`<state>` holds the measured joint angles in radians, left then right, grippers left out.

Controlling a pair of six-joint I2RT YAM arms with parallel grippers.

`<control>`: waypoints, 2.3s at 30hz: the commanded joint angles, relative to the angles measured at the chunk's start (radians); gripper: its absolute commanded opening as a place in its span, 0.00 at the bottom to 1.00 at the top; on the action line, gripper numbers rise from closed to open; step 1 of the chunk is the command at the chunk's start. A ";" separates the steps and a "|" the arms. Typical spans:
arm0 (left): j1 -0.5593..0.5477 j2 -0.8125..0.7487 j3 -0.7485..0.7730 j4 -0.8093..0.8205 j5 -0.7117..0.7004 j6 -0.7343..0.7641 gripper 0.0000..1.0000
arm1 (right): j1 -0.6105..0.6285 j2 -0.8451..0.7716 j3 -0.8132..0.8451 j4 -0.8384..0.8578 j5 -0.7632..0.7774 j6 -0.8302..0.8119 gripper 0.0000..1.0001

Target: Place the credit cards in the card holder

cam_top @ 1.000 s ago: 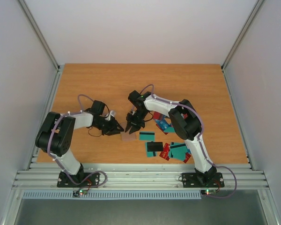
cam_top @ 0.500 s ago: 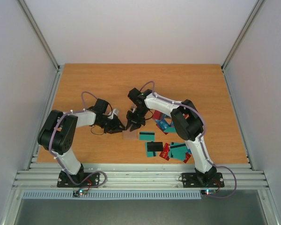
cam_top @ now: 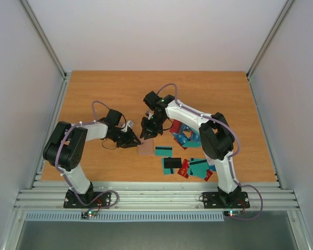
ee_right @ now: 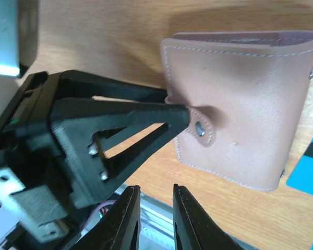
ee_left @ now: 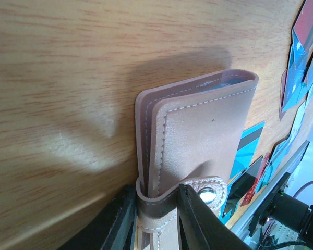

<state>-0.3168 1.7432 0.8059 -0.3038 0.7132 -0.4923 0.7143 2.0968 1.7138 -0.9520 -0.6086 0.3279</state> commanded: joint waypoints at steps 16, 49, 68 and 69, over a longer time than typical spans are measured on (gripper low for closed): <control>-0.013 0.056 -0.029 -0.071 -0.129 0.017 0.25 | -0.002 0.135 0.026 0.011 0.044 -0.040 0.10; -0.012 -0.054 -0.003 -0.166 -0.148 0.055 0.41 | 0.006 0.196 0.008 0.014 0.061 -0.083 0.02; -0.054 0.006 0.009 -0.059 -0.050 0.021 0.44 | 0.016 0.203 -0.006 0.014 0.078 -0.092 0.01; -0.058 0.010 0.012 -0.062 -0.059 0.021 0.44 | 0.017 0.203 -0.006 0.015 0.078 -0.092 0.01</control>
<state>-0.3489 1.7050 0.8120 -0.3668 0.6987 -0.4667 0.7132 2.2513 1.7306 -0.9554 -0.5755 0.2481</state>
